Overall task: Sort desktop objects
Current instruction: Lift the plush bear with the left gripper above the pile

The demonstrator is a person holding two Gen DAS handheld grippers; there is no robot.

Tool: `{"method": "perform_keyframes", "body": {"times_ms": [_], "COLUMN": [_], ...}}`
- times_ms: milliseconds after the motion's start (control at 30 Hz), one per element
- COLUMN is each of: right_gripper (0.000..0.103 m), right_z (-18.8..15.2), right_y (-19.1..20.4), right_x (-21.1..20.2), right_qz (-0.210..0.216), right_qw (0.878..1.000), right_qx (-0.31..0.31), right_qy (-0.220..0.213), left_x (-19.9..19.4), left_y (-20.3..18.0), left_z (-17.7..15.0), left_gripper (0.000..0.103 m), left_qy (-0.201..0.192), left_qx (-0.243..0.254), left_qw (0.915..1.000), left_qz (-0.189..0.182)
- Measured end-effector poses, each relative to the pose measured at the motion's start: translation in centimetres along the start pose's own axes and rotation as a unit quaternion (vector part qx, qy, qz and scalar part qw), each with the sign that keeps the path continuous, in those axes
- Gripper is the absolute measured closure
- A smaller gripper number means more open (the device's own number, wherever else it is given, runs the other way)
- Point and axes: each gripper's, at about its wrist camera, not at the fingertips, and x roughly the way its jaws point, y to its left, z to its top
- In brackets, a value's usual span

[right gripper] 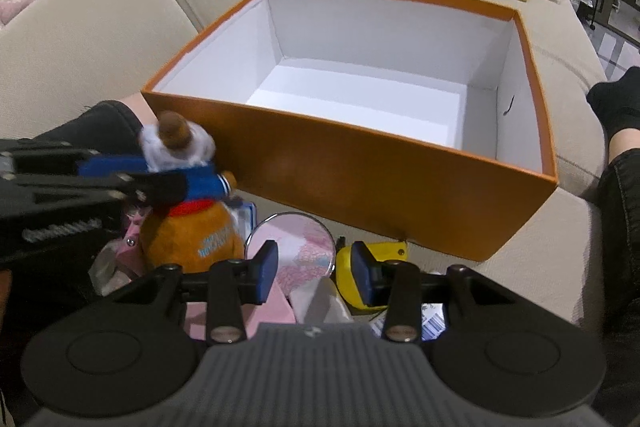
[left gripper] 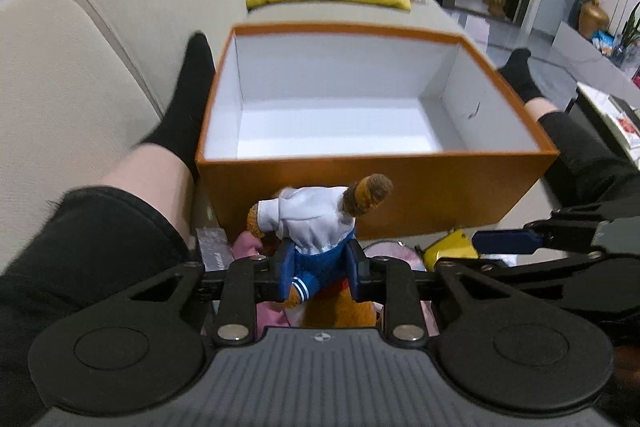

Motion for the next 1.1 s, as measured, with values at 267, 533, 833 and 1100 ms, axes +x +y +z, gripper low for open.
{"method": "perform_keyframes", "body": {"times_ms": [267, 533, 833, 1100], "right_gripper": [0.06, 0.06, 0.06, 0.06], "right_z": [-0.2, -0.4, -0.7, -1.0], "right_y": [0.3, 1.2, 2.2, 2.3], "right_x": [-1.6, -2.7, -3.8, -4.0], "right_qz": [-0.001, 0.012, 0.019, 0.036], "right_qw": [1.0, 0.999, 0.999, 0.999], "right_qx": [-0.003, -0.01, -0.014, -0.007], "right_qy": [-0.021, -0.033, -0.036, -0.022], "left_x": [-4.8, -7.5, -4.8, -2.2], "left_y": [0.4, 0.7, 1.3, 3.7], "left_z": [1.3, 0.7, -1.9, -3.3], "left_gripper": [0.074, 0.074, 0.073, 0.067], "left_qy": [-0.058, -0.039, 0.006, 0.03], "left_qx": [-0.002, 0.019, 0.016, -0.036], "left_qw": [0.9983, 0.999, 0.9994, 0.9981], "left_qz": [0.003, 0.013, 0.03, 0.039]}}
